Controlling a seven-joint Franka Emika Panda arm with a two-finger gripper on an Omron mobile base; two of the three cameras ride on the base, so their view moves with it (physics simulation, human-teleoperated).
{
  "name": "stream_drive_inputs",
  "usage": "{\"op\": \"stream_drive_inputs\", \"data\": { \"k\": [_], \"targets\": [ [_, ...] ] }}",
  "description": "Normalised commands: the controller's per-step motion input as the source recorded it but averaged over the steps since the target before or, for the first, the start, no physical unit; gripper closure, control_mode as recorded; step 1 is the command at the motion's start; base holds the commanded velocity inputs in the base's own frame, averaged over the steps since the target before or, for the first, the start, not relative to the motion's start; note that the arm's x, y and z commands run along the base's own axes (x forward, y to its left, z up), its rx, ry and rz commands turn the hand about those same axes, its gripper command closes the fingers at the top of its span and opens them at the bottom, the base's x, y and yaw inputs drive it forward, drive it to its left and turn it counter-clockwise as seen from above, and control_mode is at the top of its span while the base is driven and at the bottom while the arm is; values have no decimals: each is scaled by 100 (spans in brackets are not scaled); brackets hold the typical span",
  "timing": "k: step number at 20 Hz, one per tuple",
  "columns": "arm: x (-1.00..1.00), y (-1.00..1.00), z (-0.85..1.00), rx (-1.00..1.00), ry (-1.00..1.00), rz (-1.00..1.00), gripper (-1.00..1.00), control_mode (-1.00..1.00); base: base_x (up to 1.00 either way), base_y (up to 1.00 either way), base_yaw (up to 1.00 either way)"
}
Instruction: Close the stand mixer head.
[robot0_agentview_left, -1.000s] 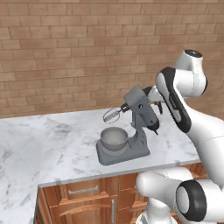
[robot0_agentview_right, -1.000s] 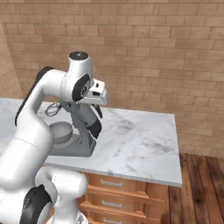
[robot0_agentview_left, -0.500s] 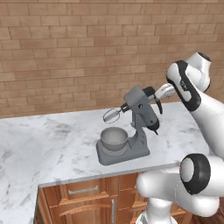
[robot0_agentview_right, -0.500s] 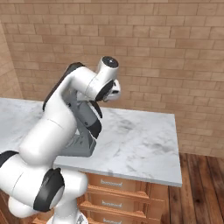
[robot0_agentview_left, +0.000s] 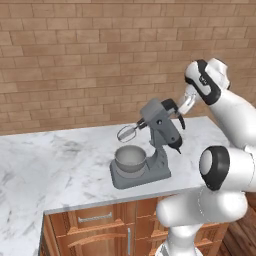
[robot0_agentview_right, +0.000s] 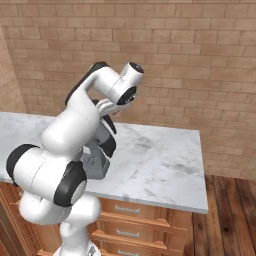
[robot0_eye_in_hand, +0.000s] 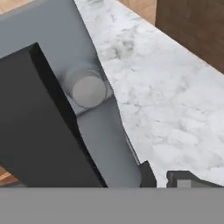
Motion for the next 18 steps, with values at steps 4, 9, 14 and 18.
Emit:
{"op": "stream_drive_inputs", "data": {
  "k": [4,9,14,18],
  "targets": [
    [7,100,-100,-17,-12,48,-100,-100,0,0,0],
    [0,100,-100,-22,-21,47,-100,-100,0,0,0],
    [-8,100,-100,-16,-25,39,-100,-100,0,0,0],
    [-53,100,-100,0,-32,25,-100,-100,0,0,0]
  ]
}}
